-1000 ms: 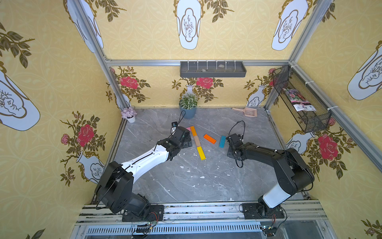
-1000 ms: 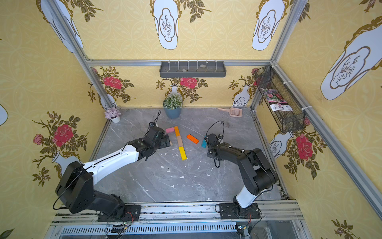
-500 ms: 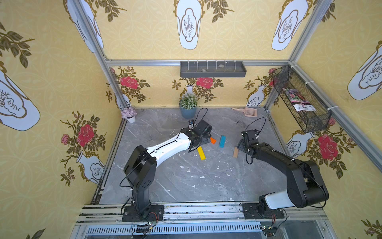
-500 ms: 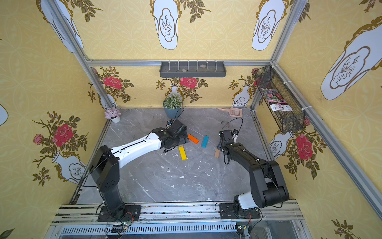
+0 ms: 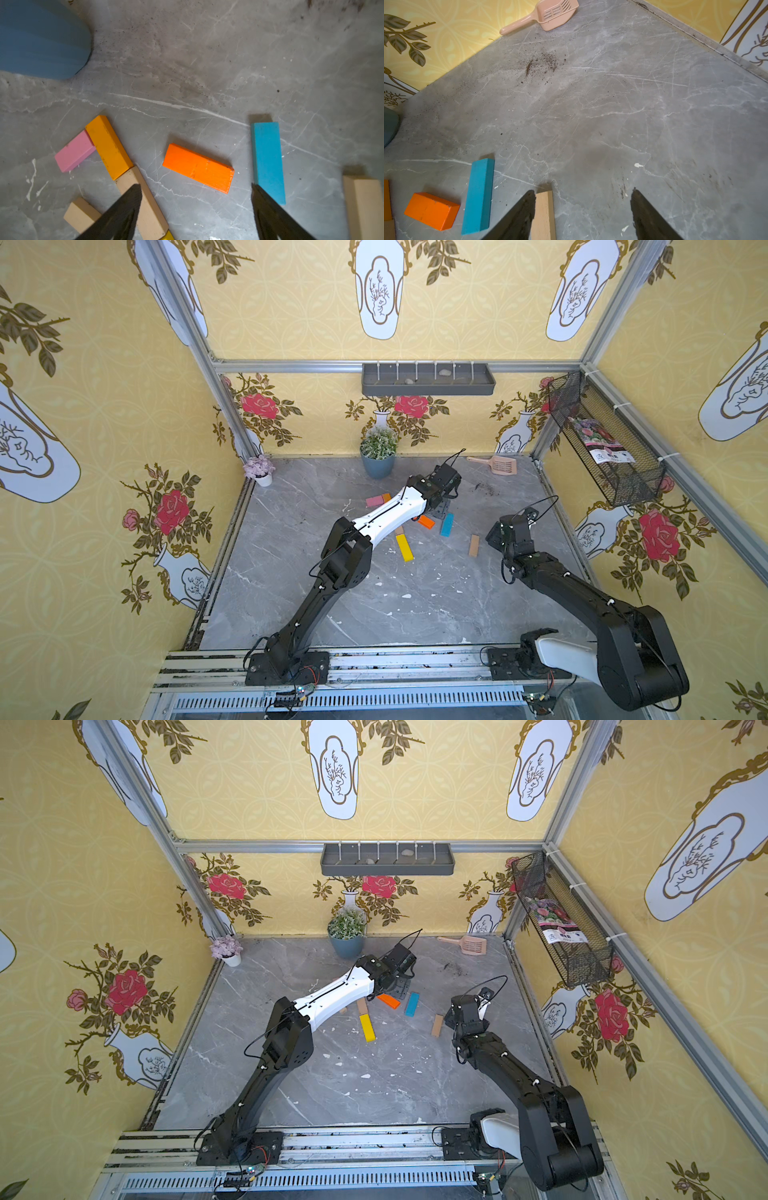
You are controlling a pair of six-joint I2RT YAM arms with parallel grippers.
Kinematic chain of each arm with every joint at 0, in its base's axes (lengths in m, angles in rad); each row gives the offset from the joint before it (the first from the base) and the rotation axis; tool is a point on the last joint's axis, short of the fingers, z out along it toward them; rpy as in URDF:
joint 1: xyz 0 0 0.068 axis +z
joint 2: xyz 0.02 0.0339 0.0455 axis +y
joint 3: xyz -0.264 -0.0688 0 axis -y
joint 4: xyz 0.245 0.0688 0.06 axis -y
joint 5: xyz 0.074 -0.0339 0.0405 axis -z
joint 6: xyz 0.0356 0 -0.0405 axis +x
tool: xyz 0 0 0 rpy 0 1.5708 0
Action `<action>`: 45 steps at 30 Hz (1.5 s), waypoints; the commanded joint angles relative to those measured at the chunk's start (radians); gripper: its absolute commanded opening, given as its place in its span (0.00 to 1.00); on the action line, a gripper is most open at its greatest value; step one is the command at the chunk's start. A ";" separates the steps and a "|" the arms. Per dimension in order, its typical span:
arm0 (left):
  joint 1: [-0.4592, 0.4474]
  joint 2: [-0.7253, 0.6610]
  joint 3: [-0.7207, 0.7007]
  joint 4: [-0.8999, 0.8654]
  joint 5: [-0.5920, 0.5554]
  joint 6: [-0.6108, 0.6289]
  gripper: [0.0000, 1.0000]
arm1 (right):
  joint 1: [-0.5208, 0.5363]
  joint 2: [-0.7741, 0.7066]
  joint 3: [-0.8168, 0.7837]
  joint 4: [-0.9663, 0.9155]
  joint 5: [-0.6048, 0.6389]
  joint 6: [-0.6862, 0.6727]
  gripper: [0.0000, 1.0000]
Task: Assemble a giraffe with building blocks
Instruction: Pick up the building block from the center of the board.
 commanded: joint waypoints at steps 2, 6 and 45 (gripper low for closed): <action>0.013 -0.039 -0.144 0.204 0.071 0.282 0.88 | -0.004 0.014 0.004 0.036 -0.005 0.008 0.72; 0.066 -0.013 -0.093 0.189 0.189 0.322 0.86 | -0.005 0.039 0.019 0.024 -0.011 0.008 0.72; 0.137 0.194 0.096 0.032 0.465 0.353 0.95 | -0.013 0.121 0.035 0.077 -0.128 -0.021 0.72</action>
